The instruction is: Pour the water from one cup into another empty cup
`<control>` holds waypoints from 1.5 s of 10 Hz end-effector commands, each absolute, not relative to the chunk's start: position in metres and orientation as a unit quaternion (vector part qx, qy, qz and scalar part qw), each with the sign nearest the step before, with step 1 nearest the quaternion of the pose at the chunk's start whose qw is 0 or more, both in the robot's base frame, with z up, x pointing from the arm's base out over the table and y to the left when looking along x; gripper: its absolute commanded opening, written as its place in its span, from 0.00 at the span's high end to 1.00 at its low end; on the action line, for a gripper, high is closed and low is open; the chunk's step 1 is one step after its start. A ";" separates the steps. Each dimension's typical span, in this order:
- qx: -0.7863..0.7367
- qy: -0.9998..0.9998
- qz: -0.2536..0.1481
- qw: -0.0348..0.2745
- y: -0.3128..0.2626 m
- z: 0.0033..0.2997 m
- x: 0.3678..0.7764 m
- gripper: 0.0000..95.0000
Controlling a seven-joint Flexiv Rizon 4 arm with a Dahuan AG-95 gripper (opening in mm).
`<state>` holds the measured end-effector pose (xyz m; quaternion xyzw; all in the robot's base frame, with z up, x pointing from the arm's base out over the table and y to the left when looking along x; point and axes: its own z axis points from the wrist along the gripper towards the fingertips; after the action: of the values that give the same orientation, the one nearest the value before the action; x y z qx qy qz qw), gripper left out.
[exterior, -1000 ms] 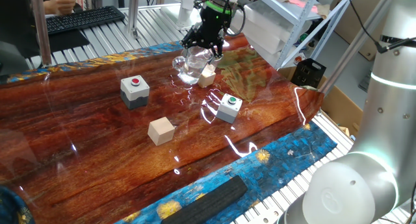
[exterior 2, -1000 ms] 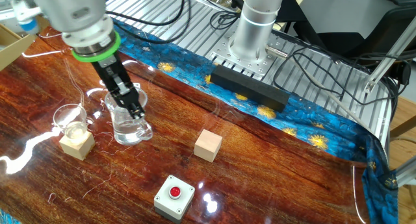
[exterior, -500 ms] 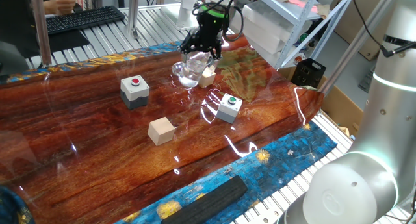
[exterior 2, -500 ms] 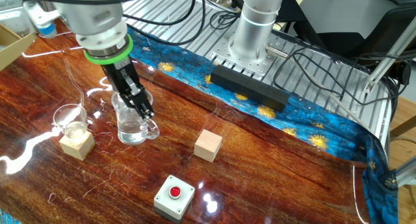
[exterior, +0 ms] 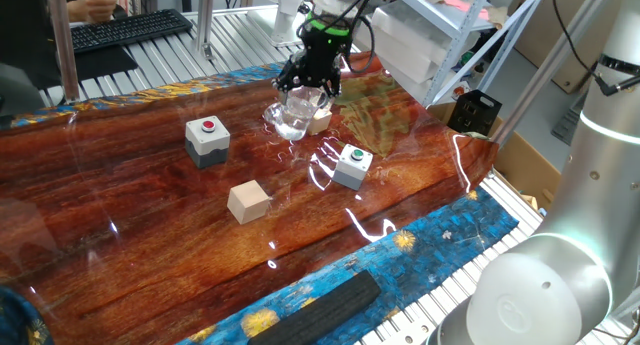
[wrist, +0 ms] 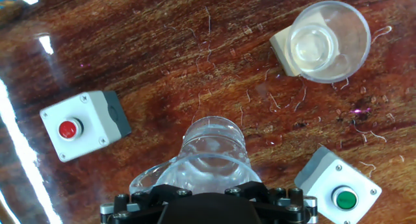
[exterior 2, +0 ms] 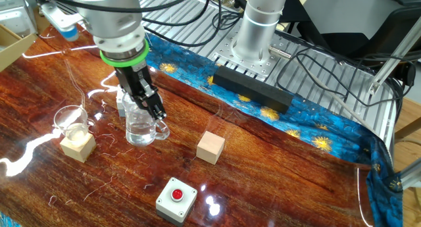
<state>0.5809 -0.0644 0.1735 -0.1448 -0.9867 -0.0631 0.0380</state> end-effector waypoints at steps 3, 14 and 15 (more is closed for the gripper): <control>-0.138 -0.988 -0.060 0.036 -0.066 0.161 0.579 1.00; -0.125 -0.991 -0.053 0.024 -0.056 0.109 0.596 1.00; -0.119 -0.991 -0.054 0.023 -0.054 0.106 0.598 1.00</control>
<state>0.5976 -0.0543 0.1059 -0.1195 -0.9911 -0.0537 0.0225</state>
